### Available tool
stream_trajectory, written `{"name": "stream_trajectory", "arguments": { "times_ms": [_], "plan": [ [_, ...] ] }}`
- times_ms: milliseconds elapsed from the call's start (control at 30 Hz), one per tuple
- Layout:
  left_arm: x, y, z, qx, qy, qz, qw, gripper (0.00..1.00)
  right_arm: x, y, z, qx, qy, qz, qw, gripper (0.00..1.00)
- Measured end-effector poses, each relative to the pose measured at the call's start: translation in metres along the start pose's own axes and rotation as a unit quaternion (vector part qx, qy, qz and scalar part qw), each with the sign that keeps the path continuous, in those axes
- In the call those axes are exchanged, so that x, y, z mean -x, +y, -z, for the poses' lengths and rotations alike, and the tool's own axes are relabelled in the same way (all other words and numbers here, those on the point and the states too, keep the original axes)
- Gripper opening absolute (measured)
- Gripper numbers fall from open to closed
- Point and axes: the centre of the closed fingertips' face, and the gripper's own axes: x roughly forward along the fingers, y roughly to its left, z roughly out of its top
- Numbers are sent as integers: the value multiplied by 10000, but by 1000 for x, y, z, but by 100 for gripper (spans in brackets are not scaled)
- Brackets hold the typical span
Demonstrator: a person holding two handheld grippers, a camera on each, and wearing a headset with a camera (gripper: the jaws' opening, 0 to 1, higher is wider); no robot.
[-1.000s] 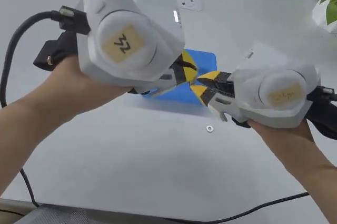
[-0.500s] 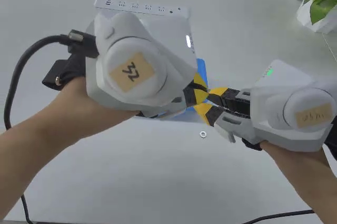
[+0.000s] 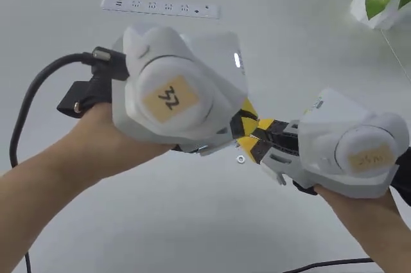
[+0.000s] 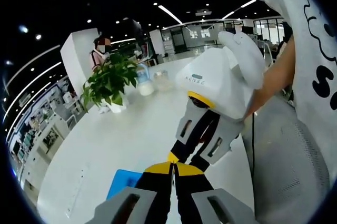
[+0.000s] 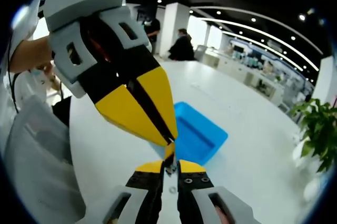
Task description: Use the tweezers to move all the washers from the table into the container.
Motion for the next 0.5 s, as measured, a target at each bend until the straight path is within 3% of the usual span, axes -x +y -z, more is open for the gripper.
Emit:
{"name": "stream_trajectory", "arguments": {
  "times_ms": [133,500],
  "plan": [
    [-3,-2,1,-17,53,29,10000,0,-2,-1,8,138,109,41,9998,6],
    [-22,-5,15,122,179,184,9996,0,-13,-6,28,-419,199,-50,9989,6]
  ]
}}
